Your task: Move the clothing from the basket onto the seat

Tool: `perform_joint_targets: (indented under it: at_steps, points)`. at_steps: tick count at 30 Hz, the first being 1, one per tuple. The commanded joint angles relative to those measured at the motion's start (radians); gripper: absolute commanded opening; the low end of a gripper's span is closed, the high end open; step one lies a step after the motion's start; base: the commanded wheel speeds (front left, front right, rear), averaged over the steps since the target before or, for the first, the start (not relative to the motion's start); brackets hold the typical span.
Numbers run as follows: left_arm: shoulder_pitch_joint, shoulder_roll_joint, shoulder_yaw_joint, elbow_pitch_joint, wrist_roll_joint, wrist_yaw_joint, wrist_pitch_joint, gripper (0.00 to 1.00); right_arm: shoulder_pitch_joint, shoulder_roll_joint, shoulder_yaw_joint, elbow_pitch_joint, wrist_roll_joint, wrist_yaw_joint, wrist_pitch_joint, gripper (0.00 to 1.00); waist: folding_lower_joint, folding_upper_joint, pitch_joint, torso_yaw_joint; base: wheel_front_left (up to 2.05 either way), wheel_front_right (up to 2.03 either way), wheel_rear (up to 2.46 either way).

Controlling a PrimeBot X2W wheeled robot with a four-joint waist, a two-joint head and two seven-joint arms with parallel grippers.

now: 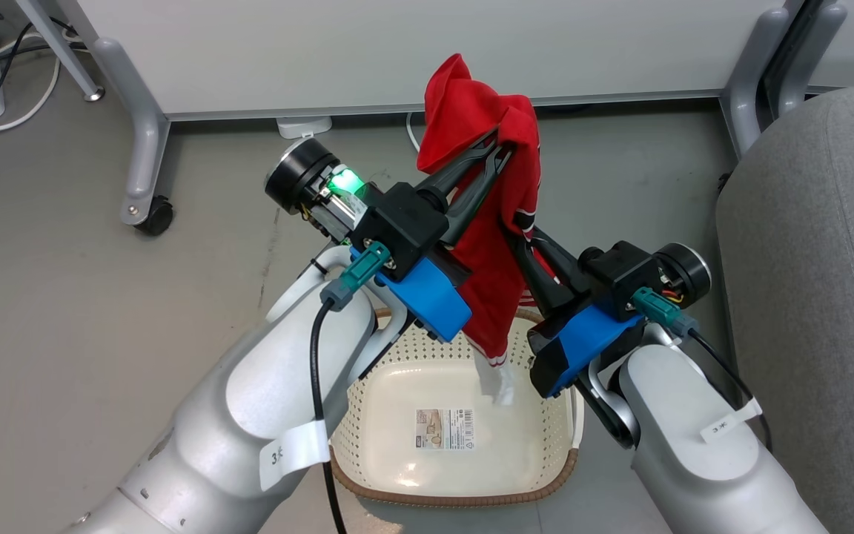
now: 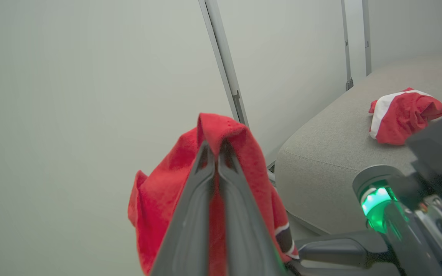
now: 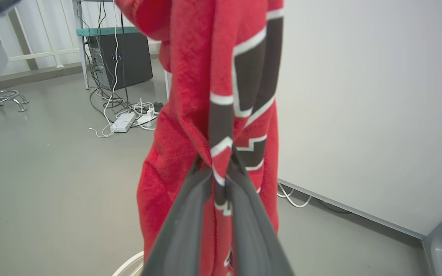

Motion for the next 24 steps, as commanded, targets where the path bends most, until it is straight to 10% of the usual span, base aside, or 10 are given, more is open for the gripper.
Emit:
perform_joint_targets:
  at_steps: [1,15,16,17,18,24]
  points:
    - [-0.008,0.0,0.005,-0.004,0.003,-0.002,-0.005,0.0,-0.014,0.003,0.005,0.001,0.013,0.0,-0.004,0.0,0.0,0.0,0.0,0.0,0.0,0.0,0.0]
    - [0.004,0.006,0.009,-0.006,0.001,-0.002,-0.005,0.0,0.004,0.003,0.009,-0.008,0.028,0.0,-0.004,0.0,0.0,0.0,-0.004,-0.006,0.0,0.0,0.0]
    - [0.005,0.006,0.013,-0.003,0.0,-0.002,-0.005,0.05,0.005,0.003,0.008,-0.01,0.029,0.0,-0.004,0.0,0.0,0.0,-0.005,-0.007,0.0,0.0,0.0]
    - [0.008,0.005,0.014,0.004,-0.002,-0.002,-0.005,0.85,0.006,0.003,0.005,-0.014,0.031,0.0,-0.004,0.0,0.0,0.0,-0.005,-0.007,0.0,0.0,0.0]
    - [0.008,0.005,0.014,0.005,-0.001,-0.002,-0.005,1.0,0.008,0.003,0.004,-0.018,0.034,0.0,-0.004,0.0,0.0,0.0,-0.005,-0.008,0.0,0.0,0.0]
    - [0.023,0.006,0.018,0.016,0.002,-0.002,-0.004,1.0,0.023,0.003,-0.011,-0.051,0.041,0.0,-0.004,0.0,0.0,0.0,-0.006,-0.017,0.0,0.0,0.0]
